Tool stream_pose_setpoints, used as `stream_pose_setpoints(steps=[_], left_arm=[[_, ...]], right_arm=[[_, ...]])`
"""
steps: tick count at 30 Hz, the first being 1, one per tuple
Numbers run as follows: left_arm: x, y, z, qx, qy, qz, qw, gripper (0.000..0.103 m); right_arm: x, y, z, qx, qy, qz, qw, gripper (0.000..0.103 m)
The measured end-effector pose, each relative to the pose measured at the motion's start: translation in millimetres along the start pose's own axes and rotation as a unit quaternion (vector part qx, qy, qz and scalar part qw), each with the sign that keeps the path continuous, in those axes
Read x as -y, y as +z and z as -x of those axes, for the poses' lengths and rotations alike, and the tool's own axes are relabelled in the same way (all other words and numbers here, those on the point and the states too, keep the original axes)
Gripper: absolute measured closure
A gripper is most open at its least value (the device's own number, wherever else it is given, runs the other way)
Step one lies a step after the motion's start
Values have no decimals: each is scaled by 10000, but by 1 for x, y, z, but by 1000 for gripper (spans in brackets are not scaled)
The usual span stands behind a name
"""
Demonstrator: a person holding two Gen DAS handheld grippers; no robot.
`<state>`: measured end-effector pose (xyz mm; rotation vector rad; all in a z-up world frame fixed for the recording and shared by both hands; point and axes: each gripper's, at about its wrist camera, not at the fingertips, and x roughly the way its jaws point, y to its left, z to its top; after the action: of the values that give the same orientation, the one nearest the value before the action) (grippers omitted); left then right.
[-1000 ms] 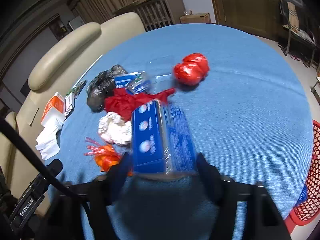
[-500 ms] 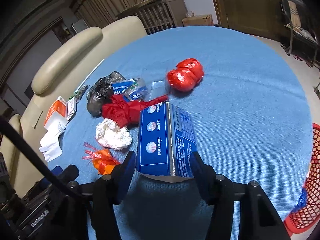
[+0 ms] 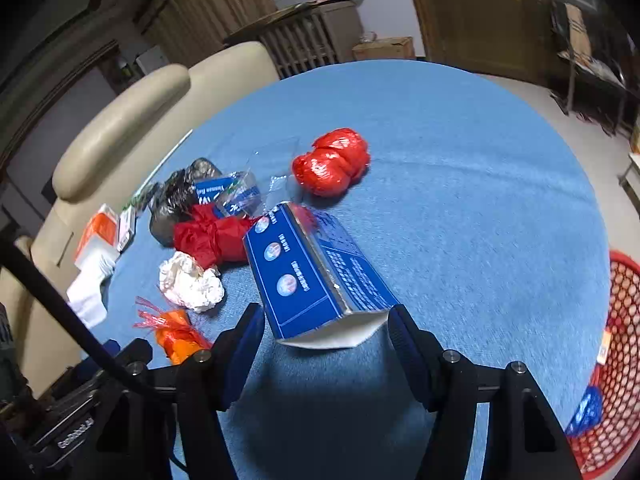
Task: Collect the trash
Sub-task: 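Grasp the blue printed carton with the right gripper and lift it, then grasp the orange mesh bag with the left gripper while the right holds the carton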
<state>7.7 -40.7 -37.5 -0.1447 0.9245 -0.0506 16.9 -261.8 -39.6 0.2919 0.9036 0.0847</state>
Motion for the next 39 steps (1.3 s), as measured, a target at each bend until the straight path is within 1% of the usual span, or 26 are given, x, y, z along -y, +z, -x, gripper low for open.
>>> stream_pose_setpoints(steps=[1, 2, 3, 4, 7, 8, 9, 10, 11, 13, 16, 17, 18, 19, 20, 22, 25, 28, 33, 34, 35, 38, 39], left_arm=[[0, 0, 0, -2, 1, -2, 10000, 23], [-1, 0, 0, 0, 11, -3, 10000, 23], [-1, 0, 0, -1, 19, 3, 10000, 23], [-2, -1, 0, -2, 15, 17, 10000, 23], [-2, 0, 0, -2, -9, 35, 10000, 23], [-1, -1, 0, -1, -18, 26, 10000, 23], [-1, -1, 0, 3, -29, 12, 10000, 23], [0, -2, 0, -3, -41, 2, 10000, 23], [0, -3, -1, -11, -53, 1, 10000, 23], [0, -4, 0, -29, -79, 9, 10000, 23], [-1, -4, 0, -22, -92, 6, 10000, 23], [-1, -4, 0, -23, -96, 5, 10000, 23], [-1, -4, -1, -28, -100, 9, 9999, 23], [-1, -3, -2, -40, -108, 15, 9999, 23], [0, -3, -3, -56, -116, 13, 9999, 23], [4, -3, -7, -88, -156, -31, 9998, 23], [15, 0, -11, -101, -252, -132, 9995, 23], [27, 2, -19, -133, -252, -271, 9992, 23], [33, 6, -44, -355, -250, -409, 9982, 23], [32, 6, -45, -350, -270, -439, 9981, 30], [31, 6, -45, -305, -243, -538, 9978, 32], [22, 6, -42, -327, -425, -497, 9973, 33], [19, 5, -40, -317, -420, -489, 9974, 34]], right_arm=[[-1, 0, -1, 5, 4, 53, 10000, 36], [-2, 1, -3, 13, -5, 141, 9999, 38], [-4, 1, -3, 21, -12, 184, 9998, 43], [-5, 2, -2, 11, -37, 236, 9997, 44], [-9, 3, 5, 142, -132, 451, 9988, 44], [-12, 3, 7, 191, -217, 567, 9980, 41], [-13, 3, 7, 219, -279, 650, 9973, 32], [-16, 4, 7, 269, -377, 788, 9958, 29], [-19, 5, 6, 334, -504, 991, 9932, 28], [-24, 7, 2, 372, -597, 1261, 9895, 28], [-26, 12, -10, 334, -681, 1493, 9859, 28], [-26, 14, -13, 304, -647, 1508, 9860, 29], [-25, 15, -14, 322, -604, 1492, 9864, 43], [-24, 16, -14, 313, -602, 1457, 9870, 51], [-22, 17, -14, 311, -584, 1393, 9880, 53], [-19, 18, -10, 321, -470, 1263, 9904, 54], [-14, 16, -2, 345, -432, 1118, 9922, 55], [-11, 12, 5, 367, -396, 1032, 9932, 55], [-8, 9, 14, 371, -315, 902, 9947, 55], [-8, 8, 15, 374, -299, 888, 9949, 55], [-7, 7, 17, 377, -292, 882, 9950, 55], [-6, 4, 20, 373, -259, 841, 9954, 55], [-5, 3, 20, 364, -243, 822, 9957, 55]])
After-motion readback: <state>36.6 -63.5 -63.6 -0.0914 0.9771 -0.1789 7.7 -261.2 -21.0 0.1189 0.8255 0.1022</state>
